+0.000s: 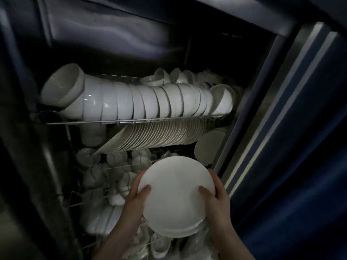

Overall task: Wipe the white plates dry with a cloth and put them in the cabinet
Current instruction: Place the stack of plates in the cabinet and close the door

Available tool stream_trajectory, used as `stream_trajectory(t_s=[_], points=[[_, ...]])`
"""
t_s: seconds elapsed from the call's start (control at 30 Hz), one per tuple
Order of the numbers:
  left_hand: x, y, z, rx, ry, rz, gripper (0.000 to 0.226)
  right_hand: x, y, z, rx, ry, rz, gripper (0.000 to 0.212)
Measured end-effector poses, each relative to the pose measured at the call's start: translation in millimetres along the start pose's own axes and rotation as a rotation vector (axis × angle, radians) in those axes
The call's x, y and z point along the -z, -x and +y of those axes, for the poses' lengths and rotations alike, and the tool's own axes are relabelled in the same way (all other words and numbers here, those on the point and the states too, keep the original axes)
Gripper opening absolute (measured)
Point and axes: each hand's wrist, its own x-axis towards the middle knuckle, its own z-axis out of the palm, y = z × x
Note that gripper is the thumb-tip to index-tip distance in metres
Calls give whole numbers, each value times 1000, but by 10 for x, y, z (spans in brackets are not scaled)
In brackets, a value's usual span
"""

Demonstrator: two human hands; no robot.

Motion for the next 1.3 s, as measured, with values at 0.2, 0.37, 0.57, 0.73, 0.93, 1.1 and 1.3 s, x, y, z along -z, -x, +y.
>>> stream_trajectory(t_s=[0.2, 0.37, 0.57, 0.73, 0.93, 1.1, 1.3], points=[[-192, -1133, -85, -57, 3, 16, 45, -360, -1139, -72, 64, 28, -66, 47], [-245, -1774, -338, -111, 26, 97, 44, -587, -1776, -21, 131, 130, -78, 48], [-347, -2203, -619, -154, -103, 200, 46, -697, -2222, 21, 128, 260, -94, 50], [-464, -2270, -799, -226, -410, 113, 48, -707, -2403, 19, 251, 391, -144, 54], [-568, -2320, -953, -156, -592, 150, 54, -654, -2489, -24, 317, 452, -216, 57], [-637, -2280, -949, -207, -791, 138, 54, -704, -2481, -106, 356, 512, -257, 59], [-586, -2196, -915, -129, -1285, 52, 55, -728, -2489, -169, 399, 714, -290, 57]])
